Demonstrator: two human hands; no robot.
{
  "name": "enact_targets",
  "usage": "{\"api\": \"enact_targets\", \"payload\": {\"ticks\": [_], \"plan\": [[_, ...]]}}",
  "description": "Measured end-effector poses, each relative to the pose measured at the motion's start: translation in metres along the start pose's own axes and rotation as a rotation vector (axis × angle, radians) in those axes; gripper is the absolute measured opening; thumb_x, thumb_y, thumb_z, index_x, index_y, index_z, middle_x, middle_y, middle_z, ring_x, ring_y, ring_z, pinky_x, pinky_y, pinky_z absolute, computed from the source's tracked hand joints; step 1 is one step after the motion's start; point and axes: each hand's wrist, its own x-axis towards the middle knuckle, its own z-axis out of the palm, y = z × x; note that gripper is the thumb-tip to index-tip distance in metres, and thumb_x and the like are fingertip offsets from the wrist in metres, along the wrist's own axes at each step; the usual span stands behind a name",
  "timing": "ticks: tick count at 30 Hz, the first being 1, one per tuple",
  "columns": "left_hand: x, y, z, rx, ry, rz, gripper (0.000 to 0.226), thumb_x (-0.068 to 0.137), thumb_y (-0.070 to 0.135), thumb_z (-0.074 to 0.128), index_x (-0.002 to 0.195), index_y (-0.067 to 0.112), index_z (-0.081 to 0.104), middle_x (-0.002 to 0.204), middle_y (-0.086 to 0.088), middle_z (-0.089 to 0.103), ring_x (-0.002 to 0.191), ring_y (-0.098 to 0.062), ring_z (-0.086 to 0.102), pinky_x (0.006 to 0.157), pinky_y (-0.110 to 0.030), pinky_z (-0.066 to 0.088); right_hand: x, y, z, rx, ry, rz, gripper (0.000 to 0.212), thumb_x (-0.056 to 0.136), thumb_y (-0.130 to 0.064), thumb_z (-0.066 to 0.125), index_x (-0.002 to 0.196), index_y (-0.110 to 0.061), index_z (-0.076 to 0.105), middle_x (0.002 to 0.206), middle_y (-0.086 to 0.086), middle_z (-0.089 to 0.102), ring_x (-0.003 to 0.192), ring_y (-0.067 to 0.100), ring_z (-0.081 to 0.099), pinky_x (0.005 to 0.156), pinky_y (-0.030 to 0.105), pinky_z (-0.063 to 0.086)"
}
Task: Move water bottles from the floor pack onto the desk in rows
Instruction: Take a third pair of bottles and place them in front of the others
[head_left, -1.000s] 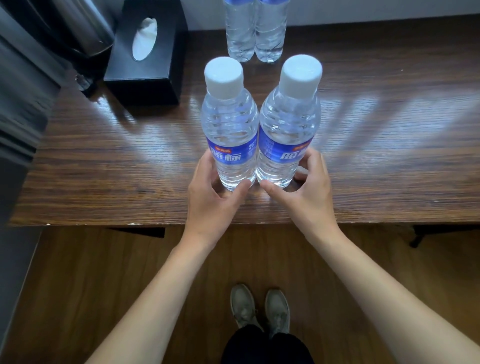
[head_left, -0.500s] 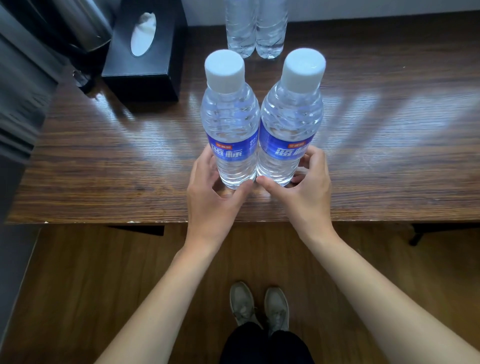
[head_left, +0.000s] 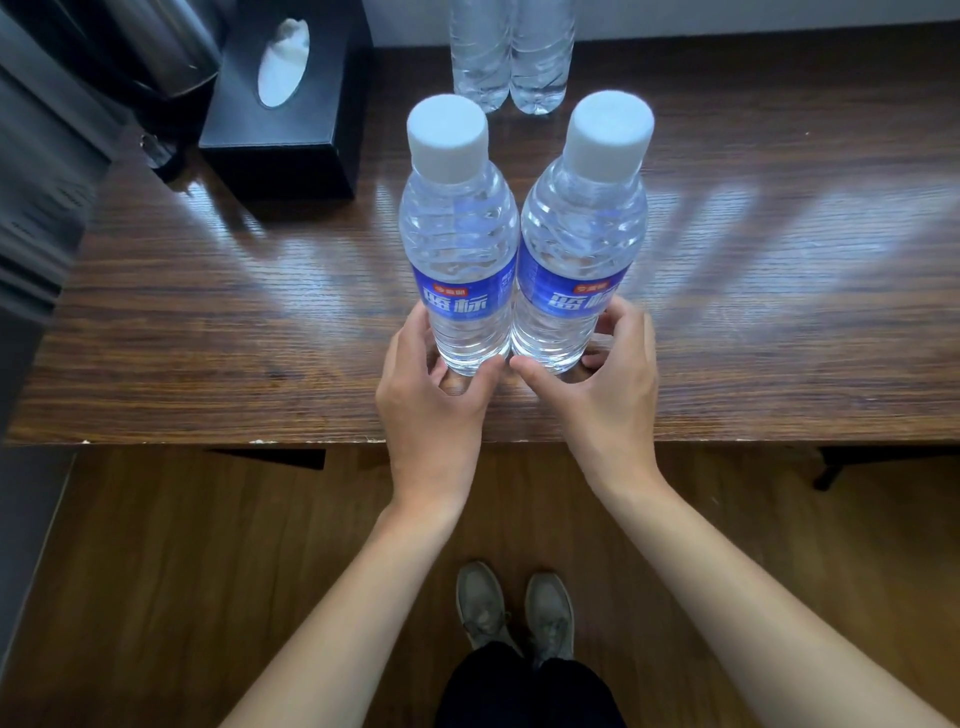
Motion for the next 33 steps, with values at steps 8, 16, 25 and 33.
{"api": "enact_targets", "payload": {"ticks": [8, 16, 25, 33], "plan": [[-0.003, 0.002, 0.001, 0.018, 0.018, 0.007, 0.061, 0.074, 0.021, 0.086, 0.128, 0.012, 0.058, 0.119, 0.003, 0.064, 0.116, -0.007, 0.061, 0.097, -0.028, 0.055, -0.010, -0.006, 0.006, -0.064, 0.088, -0.013, 0.072, 0.065, -0.037, 0.086, 0.124, -0.015, 0.051, 0.113, -0.004, 0.048, 0.106, 0.011, 0.050, 0.088, 0.031, 0.049], [-0.005, 0.002, 0.008, -0.057, 0.079, -0.045, 0.063, 0.074, 0.016, 0.086, 0.130, 0.015, 0.057, 0.121, 0.002, 0.065, 0.116, -0.007, 0.061, 0.096, -0.024, 0.055, -0.007, -0.003, 0.008, -0.031, 0.108, -0.012, 0.065, 0.067, -0.033, 0.086, 0.120, -0.013, 0.055, 0.106, -0.007, 0.047, 0.090, 0.011, 0.052, 0.078, 0.009, 0.041], [0.017, 0.002, 0.018, -0.093, 0.068, -0.043, 0.065, 0.072, 0.017, 0.088, 0.130, 0.017, 0.056, 0.123, 0.003, 0.065, 0.116, -0.007, 0.063, 0.094, -0.022, 0.055, 0.015, -0.005, 0.013, -0.060, 0.109, -0.032, 0.064, 0.067, -0.033, 0.086, 0.120, -0.014, 0.055, 0.107, -0.008, 0.049, 0.097, 0.011, 0.054, 0.082, 0.013, 0.044], [0.054, 0.009, 0.034, -0.136, 0.041, -0.062, 0.065, 0.070, 0.014, 0.088, 0.126, 0.021, 0.057, 0.113, 0.013, 0.065, 0.103, 0.014, 0.061, 0.084, -0.009, 0.050, 0.055, 0.000, 0.026, -0.099, 0.121, -0.072, 0.060, 0.066, -0.036, 0.084, 0.114, -0.011, 0.057, 0.102, -0.004, 0.048, 0.096, 0.023, 0.056, 0.082, 0.040, 0.052]]}}
